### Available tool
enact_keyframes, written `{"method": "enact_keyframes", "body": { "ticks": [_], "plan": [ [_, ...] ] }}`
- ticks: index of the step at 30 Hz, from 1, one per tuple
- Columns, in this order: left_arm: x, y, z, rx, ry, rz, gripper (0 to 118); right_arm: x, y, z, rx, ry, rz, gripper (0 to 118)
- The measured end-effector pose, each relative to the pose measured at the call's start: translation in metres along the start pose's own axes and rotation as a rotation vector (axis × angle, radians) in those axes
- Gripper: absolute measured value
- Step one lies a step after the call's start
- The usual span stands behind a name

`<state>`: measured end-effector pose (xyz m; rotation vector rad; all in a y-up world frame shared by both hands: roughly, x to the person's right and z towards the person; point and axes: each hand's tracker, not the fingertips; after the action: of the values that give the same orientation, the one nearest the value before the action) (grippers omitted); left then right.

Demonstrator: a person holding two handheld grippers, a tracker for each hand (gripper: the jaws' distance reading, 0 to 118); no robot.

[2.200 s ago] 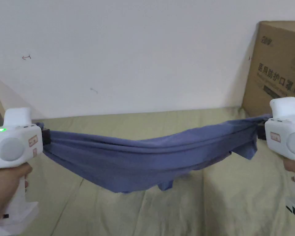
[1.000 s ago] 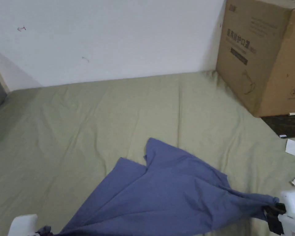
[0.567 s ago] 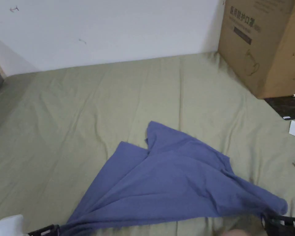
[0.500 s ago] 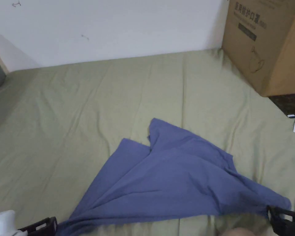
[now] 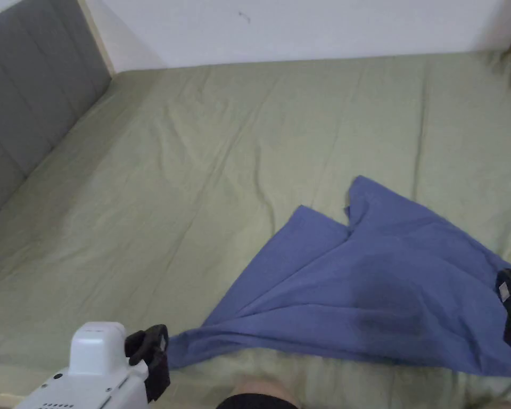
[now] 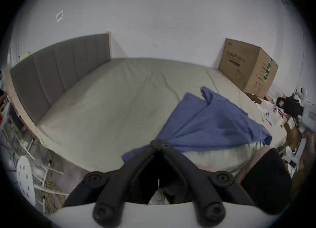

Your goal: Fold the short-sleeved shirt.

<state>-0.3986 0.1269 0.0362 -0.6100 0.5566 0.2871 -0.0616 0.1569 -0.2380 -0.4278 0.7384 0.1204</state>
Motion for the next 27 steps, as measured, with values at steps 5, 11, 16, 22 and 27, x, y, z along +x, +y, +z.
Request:
{"method": "enact_keyframes", "body": {
  "ticks": [5,11,16,22,27],
  "plan": [
    [-0.028,-0.007,-0.05,-0.181,-0.028,0.05,19,-0.012,-0.004,-0.01,-0.039,0.029,0.007,0],
    [-0.053,-0.019,-0.107,-0.233,0.081,0.14,112,-0.008,-0.004,-0.013,-0.044,0.025,-0.029,0],
    [-0.056,-0.019,-0.143,-0.322,0.09,0.163,105,-0.01,-0.005,-0.02,-0.07,0.022,-0.019,0],
    [-0.045,-0.018,-0.146,-0.376,0.079,0.061,17,-0.013,-0.005,-0.023,-0.058,0.024,-0.007,0],
    [-0.015,-0.005,-0.123,-0.248,0.051,-0.045,6,-0.007,-0.004,-0.028,-0.067,0.026,-0.014,0]
  ]
}}
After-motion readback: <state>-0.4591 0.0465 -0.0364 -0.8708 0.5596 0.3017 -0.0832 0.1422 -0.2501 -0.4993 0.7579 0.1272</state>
